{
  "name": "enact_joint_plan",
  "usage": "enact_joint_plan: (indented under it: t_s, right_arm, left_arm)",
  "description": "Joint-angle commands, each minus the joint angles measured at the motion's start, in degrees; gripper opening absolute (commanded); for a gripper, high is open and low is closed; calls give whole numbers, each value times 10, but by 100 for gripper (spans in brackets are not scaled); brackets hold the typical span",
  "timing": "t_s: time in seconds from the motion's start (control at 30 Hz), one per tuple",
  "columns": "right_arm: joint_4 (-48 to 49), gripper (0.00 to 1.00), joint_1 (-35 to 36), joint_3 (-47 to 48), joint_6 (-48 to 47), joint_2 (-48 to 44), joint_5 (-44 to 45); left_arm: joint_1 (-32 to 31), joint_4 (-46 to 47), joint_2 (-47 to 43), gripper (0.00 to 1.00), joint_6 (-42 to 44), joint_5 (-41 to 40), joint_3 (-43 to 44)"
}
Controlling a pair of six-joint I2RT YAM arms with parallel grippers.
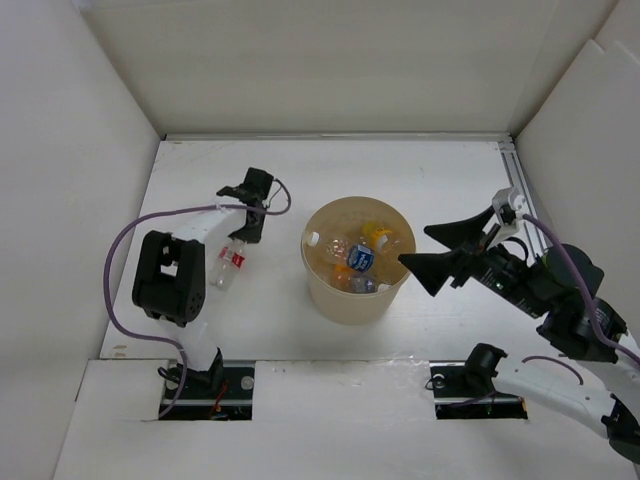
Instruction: Put the plastic bottles in the bin
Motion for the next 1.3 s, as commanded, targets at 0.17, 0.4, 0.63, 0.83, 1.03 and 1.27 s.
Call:
enact_joint_plan:
  t_s: [0.17,0.4,0.63,0.83,1.03,1.27]
  right_arm:
    - [27,100,6,52,-2,63,27]
    - [89,100,6,100,-7,155,15]
    - [173,100,6,185,-12,285,-54]
    - [200,100,6,292,-52,431,-59]
    - [200,100,6,377,-70,527,-19]
    - [214,100,6,395,-70,574,-3]
  left_arm:
    - [67,-64,95,0,-73,-50,195]
    - [54,-70,100,0,-109,-26,417]
    - [40,-67,78,0,-136,118,592]
    - [40,8,-30,0,-194,280,551]
    - [40,105,-151,0,-251,370,418]
    - [40,165,-200,0,-292,442,352]
